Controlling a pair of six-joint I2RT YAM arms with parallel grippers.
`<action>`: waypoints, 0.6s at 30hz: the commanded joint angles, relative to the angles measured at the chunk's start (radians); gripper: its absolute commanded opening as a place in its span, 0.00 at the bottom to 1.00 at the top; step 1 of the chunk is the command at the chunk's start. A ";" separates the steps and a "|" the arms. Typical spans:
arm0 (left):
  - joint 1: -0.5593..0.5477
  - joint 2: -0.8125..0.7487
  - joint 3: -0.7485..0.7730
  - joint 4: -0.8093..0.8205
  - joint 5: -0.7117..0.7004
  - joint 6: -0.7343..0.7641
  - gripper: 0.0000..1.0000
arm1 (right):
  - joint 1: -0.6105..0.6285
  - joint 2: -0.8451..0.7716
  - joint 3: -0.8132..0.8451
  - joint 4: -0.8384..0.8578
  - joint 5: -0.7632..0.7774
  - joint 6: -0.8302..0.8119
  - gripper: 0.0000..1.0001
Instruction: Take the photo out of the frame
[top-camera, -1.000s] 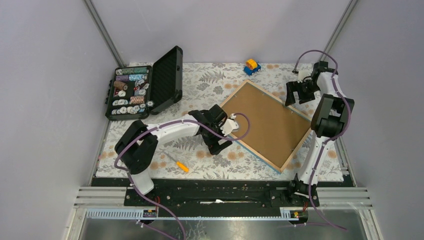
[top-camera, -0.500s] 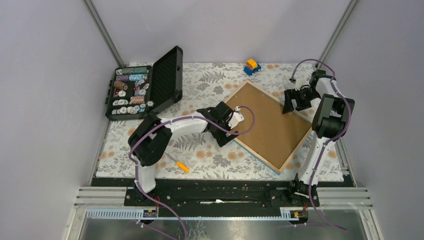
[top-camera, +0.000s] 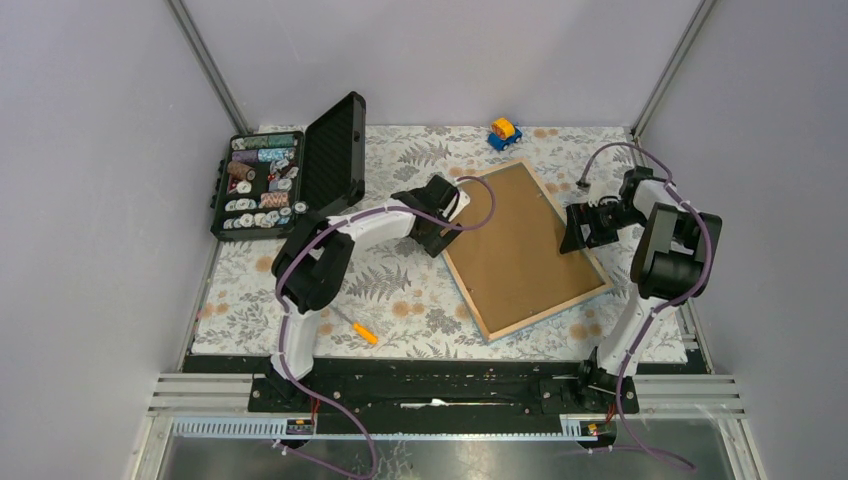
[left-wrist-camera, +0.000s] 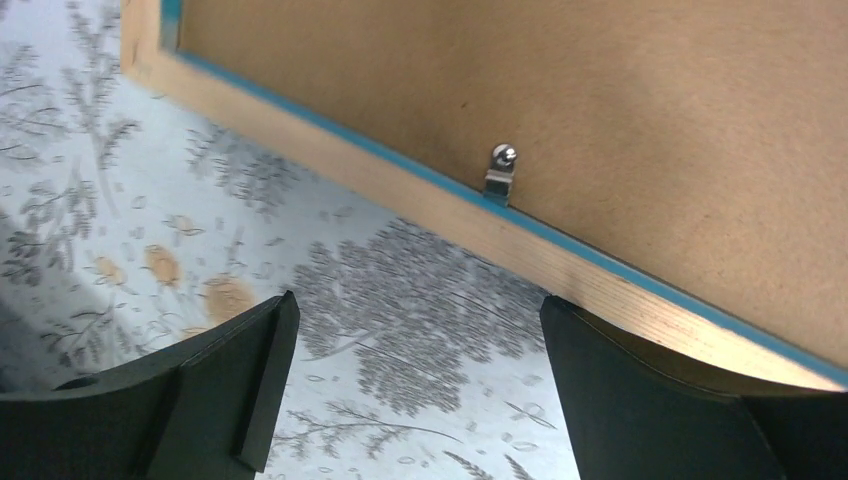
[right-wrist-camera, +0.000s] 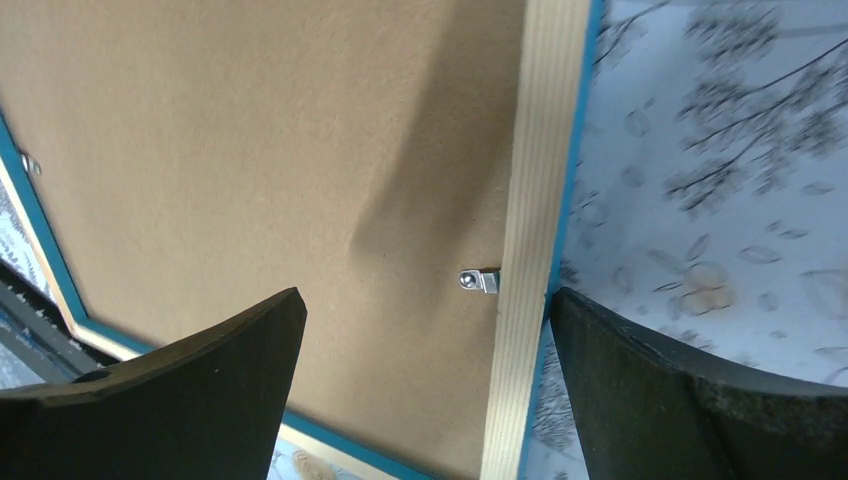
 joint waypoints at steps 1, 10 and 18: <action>0.010 0.037 0.072 0.135 -0.064 -0.019 0.99 | 0.025 -0.022 -0.157 -0.144 -0.090 0.012 1.00; 0.014 0.030 0.129 0.129 -0.068 0.015 0.99 | 0.089 -0.085 -0.275 -0.128 -0.081 0.002 1.00; 0.007 -0.146 0.242 -0.145 0.298 0.142 0.99 | 0.135 -0.121 -0.279 -0.145 -0.073 0.031 1.00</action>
